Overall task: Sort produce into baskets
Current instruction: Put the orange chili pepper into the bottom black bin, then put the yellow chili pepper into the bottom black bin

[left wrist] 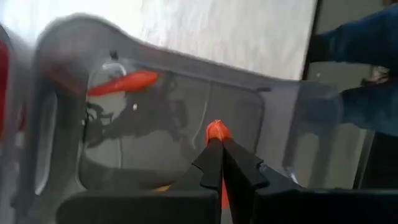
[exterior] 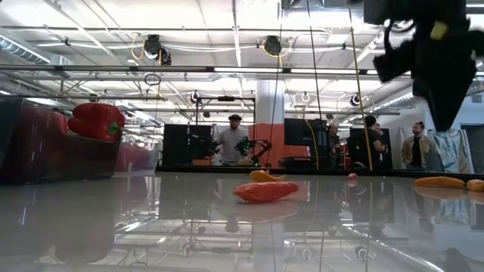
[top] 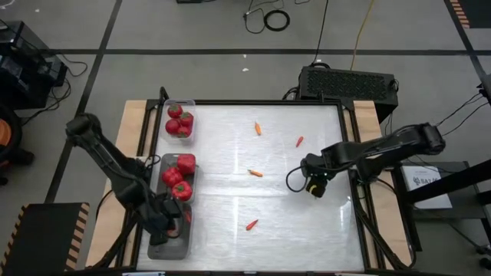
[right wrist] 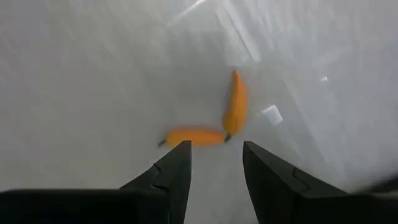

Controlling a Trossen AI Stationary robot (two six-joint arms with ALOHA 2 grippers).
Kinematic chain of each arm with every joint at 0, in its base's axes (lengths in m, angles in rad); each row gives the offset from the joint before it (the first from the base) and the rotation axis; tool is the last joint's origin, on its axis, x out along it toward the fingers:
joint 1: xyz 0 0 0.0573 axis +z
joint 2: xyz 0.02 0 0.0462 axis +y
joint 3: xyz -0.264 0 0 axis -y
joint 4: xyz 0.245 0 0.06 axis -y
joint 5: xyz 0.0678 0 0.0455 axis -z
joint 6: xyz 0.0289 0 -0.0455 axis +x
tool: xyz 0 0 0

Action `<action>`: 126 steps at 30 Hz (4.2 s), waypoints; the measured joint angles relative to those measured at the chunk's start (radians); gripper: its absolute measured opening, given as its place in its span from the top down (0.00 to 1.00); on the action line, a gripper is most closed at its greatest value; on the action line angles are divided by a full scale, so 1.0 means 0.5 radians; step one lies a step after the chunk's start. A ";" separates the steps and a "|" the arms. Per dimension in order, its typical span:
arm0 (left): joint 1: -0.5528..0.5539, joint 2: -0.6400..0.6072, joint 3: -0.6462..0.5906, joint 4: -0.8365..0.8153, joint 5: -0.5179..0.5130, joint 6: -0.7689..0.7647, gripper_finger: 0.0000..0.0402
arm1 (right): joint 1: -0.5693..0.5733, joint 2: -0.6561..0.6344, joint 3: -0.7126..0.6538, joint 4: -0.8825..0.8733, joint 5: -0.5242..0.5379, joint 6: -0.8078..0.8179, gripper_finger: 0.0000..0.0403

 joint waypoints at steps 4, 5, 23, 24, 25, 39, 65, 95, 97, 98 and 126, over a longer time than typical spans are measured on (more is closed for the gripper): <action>0.000 0.107 0.000 0.001 0.058 -0.064 0.93 | -0.096 0.000 -0.170 0.180 -0.006 -0.046 0.66; 0.000 0.130 0.000 0.001 0.077 -0.064 0.92 | -0.116 0.000 -0.194 0.207 -0.007 -0.060 0.66; 0.114 0.177 0.137 -0.001 0.337 -0.164 0.60 | -0.280 -0.001 -0.264 0.401 0.091 -0.259 0.48; 0.125 0.166 0.167 0.001 0.337 -0.158 0.60 | -0.280 -0.001 -0.265 0.412 0.093 -0.262 0.46; 0.138 0.155 0.198 0.000 0.337 -0.151 0.60 | -0.280 -0.001 -0.272 0.428 0.093 -0.262 0.45; 0.398 0.063 0.720 0.017 -0.187 0.292 0.60 | -0.277 0.000 -0.559 0.711 0.087 -0.177 0.41; 0.591 0.064 1.038 0.010 -0.541 0.879 0.60 | -0.166 -0.002 -0.692 0.921 0.155 0.058 0.67; 0.804 -0.272 1.031 -0.543 -0.760 1.376 0.60 | -0.057 0.022 -0.215 1.807 0.238 0.174 1.00; 0.868 -0.323 0.986 -0.532 -0.745 1.466 0.60 | -0.022 0.093 -0.187 2.029 0.238 0.173 1.00; 0.901 -0.350 0.954 -0.521 -0.725 1.510 0.60 | -0.002 0.143 -0.162 2.128 0.239 0.163 1.00; 1.510 -0.679 0.221 -0.329 -0.371 1.949 0.60 | 0.151 2.565 2.472 2.912 -0.046 -0.489 1.00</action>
